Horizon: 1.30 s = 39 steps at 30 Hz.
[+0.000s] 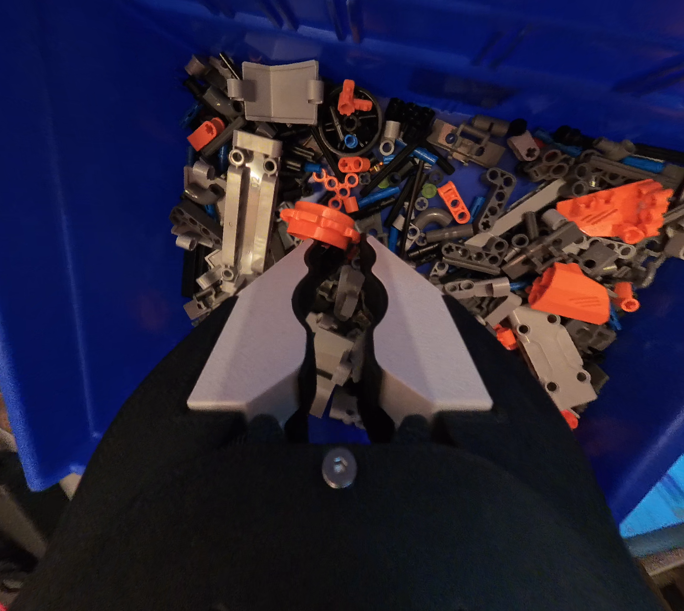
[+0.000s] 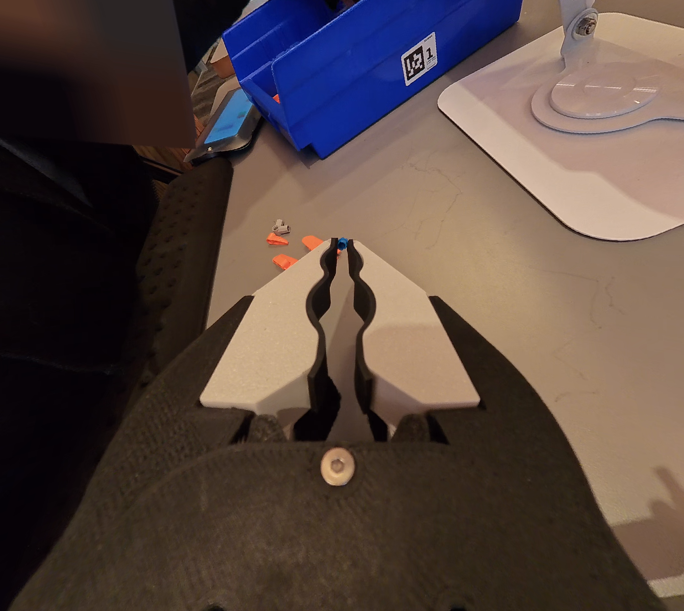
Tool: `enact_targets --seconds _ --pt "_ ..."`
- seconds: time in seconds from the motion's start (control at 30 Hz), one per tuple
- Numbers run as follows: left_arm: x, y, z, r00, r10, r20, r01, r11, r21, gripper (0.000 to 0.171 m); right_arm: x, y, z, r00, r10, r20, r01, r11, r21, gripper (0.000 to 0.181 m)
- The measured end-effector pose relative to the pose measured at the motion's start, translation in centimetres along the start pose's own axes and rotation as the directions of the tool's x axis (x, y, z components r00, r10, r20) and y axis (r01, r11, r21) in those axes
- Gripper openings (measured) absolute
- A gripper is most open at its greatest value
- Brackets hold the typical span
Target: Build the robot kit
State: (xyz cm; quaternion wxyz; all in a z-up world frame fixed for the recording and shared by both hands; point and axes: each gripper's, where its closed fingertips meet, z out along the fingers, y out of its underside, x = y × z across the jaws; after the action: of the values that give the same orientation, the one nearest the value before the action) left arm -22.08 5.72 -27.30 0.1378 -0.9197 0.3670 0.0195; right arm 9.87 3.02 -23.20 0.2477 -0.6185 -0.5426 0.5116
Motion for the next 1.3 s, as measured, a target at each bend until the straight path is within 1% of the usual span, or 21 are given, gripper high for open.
enact_targets --seconds 0.07,0.13,0.27,0.5,0.53,0.6,0.67,0.73,0.8,0.9,0.93,1.03,1.1,1.2,1.3 --pt "0.5 0.3 -0.7 1.0 -0.001 -0.015 0.001 1.0 0.003 0.019 0.0 0.0 0.0 1.0 0.001 0.0 -0.001 1.0 0.001 0.003" --pt "1.5 0.6 -1.5 0.999 0.002 -0.05 -0.001 1.0 0.015 0.009 0.0 0.0 0.0 1.0 0.001 0.0 -0.001 1.0 0.0 0.003" --pt "3.4 1.7 -2.6 0.996 0.026 -0.09 -0.026 1.0 -0.006 0.01 0.0 0.0 0.0 1.0 0.001 0.001 -0.001 1.0 -0.002 0.003" --pt "7.5 2.9 -3.0 0.974 0.106 -0.201 -0.114 0.993 -0.026 0.007 -0.1 0.0 0.0 1.0 -0.003 0.001 0.003 1.0 0.0 0.003" --pt "7.9 2.9 -3.2 0.97 0.117 -0.214 -0.125 0.992 -0.024 0.008 -0.1 0.0 0.0 1.0 -0.003 0.001 0.003 1.0 -0.001 0.003" --pt "8.2 2.7 -3.5 0.967 0.13 -0.221 -0.135 0.991 -0.007 0.015 -0.1 0.0 0.0 1.0 -0.003 0.002 0.003 1.0 -0.001 0.003" --pt "7.6 2.4 -3.7 0.971 0.114 -0.211 -0.115 0.993 0.011 0.021 -0.1 -0.1 0.0 1.0 -0.003 0.001 0.003 1.0 0.001 0.003" --pt "6.5 2.1 -3.8 0.98 0.091 -0.177 -0.087 0.996 0.027 0.023 -0.1 -0.1 0.0 1.0 -0.002 0.001 0.002 1.0 0.001 0.003" --pt "4.6 1.8 -3.5 0.993 0.064 -0.104 -0.06 0.998 0.035 0.029 -0.1 -0.1 0.0 1.0 -0.002 0.001 0.002 1.0 0.001 0.003" --pt "1.6 2.1 -2.7 0.998 0.064 0.027 -0.064 0.998 -0.003 0.03 -0.1 -0.1 0.0 1.0 -0.002 0.001 0.002 1.0 0.0 0.003" --pt "1.0 2.1 -2.3 0.997 0.06 0.043 -0.06 0.998 -0.016 0.03 -0.1 -0.1 0.0 1.0 -0.002 0.0 0.002 1.0 0.0 0.003" --pt "0.2 2.0 -0.9 0.996 0.081 0.049 -0.079 0.996 -0.043 0.032 0.0 0.0 0.0 1.0 -0.001 0.002 0.001 1.0 0.0 0.003" --pt "-0.4 2.2 -0.3 0.994 0.087 0.067 -0.081 0.993 -0.083 0.032 -0.1 -0.1 0.0 1.0 0.0 0.002 0.0 1.0 0.001 0.003" --pt "-0.1 1.7 0.0 0.993 0.109 0.04 -0.105 0.99 -0.09 0.03 0.0 0.0 0.0 1.0 0.003 0.003 -0.003 1.0 0.002 0.003" --pt "-0.1 2.3 0.8 0.991 0.128 0.036 -0.121 0.981 -0.152 0.025 0.0 0.0 0.0 1.0 0.004 0.005 -0.004 1.0 0.001 0.003"
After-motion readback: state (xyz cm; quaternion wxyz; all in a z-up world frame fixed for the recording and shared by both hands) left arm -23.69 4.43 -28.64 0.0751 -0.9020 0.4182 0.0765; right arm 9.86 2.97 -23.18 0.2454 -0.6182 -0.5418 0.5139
